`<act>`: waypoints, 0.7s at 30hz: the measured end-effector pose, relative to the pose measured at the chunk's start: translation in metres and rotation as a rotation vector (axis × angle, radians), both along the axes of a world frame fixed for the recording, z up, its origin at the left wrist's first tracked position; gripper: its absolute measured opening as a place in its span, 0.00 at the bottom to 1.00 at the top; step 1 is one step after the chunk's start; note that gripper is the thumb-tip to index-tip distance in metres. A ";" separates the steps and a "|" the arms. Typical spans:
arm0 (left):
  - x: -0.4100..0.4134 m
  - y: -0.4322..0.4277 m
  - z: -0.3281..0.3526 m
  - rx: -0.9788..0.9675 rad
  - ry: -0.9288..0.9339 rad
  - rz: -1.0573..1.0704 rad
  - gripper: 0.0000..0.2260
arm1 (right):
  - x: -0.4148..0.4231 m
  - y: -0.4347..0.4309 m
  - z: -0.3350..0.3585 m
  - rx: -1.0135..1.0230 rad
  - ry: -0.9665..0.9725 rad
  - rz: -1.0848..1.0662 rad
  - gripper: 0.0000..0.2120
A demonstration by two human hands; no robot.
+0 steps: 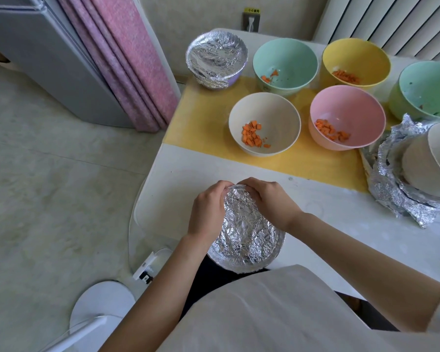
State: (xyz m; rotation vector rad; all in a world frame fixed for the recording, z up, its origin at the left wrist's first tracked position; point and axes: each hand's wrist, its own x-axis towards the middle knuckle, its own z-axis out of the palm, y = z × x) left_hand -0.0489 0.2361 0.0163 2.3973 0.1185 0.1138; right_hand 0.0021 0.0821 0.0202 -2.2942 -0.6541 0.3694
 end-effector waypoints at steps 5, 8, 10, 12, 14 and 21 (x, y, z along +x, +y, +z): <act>-0.002 0.003 -0.002 -0.007 0.011 0.071 0.08 | -0.007 -0.008 0.002 -0.007 0.056 -0.078 0.13; -0.004 0.003 -0.003 -0.015 0.016 0.079 0.08 | -0.007 -0.012 -0.001 -0.041 -0.001 -0.088 0.11; -0.004 0.003 -0.002 -0.028 0.018 0.097 0.09 | -0.006 -0.010 -0.002 -0.054 -0.012 -0.086 0.11; -0.005 0.004 -0.003 -0.026 0.020 0.121 0.10 | -0.006 -0.007 -0.001 -0.037 0.015 -0.088 0.11; -0.007 0.004 -0.003 -0.026 0.027 0.146 0.11 | -0.006 -0.003 0.000 0.003 0.073 -0.118 0.12; -0.011 0.020 -0.002 -0.056 0.039 0.263 0.10 | -0.006 0.009 0.001 -0.010 0.124 -0.162 0.13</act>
